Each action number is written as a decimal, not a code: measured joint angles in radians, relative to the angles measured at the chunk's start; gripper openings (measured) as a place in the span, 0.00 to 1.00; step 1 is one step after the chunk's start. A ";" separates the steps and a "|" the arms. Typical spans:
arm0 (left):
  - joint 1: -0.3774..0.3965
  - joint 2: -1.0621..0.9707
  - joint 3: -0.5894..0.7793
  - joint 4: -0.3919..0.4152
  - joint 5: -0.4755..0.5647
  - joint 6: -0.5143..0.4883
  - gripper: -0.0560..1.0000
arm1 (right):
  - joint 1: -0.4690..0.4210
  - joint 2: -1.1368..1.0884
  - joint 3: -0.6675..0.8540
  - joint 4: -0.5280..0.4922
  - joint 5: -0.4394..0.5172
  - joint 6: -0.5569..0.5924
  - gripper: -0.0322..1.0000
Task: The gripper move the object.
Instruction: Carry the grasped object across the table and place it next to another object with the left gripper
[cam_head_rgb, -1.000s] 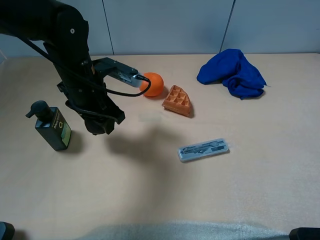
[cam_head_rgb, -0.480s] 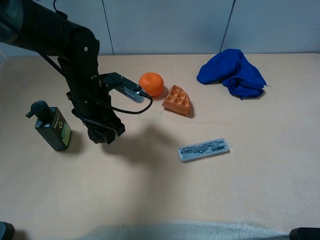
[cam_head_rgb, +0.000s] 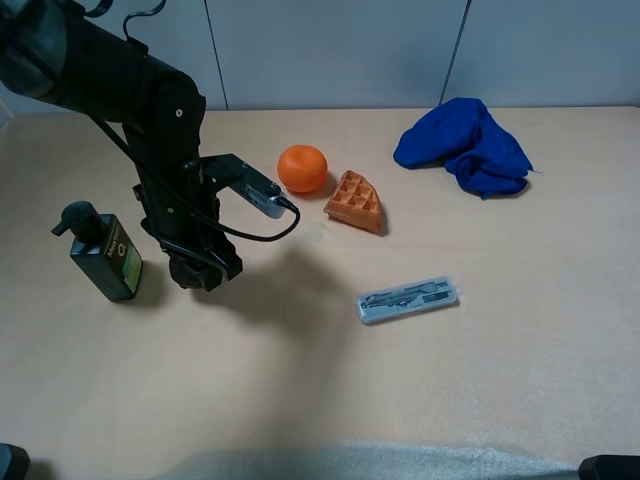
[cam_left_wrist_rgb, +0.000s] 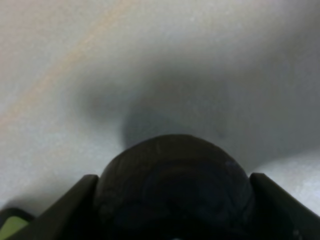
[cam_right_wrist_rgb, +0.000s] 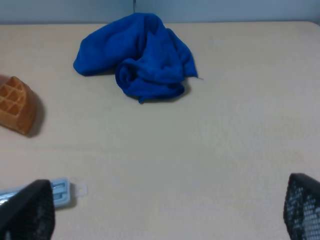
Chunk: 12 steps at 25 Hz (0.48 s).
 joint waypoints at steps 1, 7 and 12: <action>0.000 0.000 0.000 0.005 0.000 0.000 0.63 | 0.000 0.000 0.000 0.000 0.000 0.000 0.70; 0.000 0.000 0.000 0.018 0.001 0.000 0.63 | 0.000 0.000 0.000 0.000 0.000 0.000 0.70; 0.001 0.000 0.000 0.021 0.001 0.000 0.63 | 0.000 0.000 0.000 0.000 0.000 0.000 0.70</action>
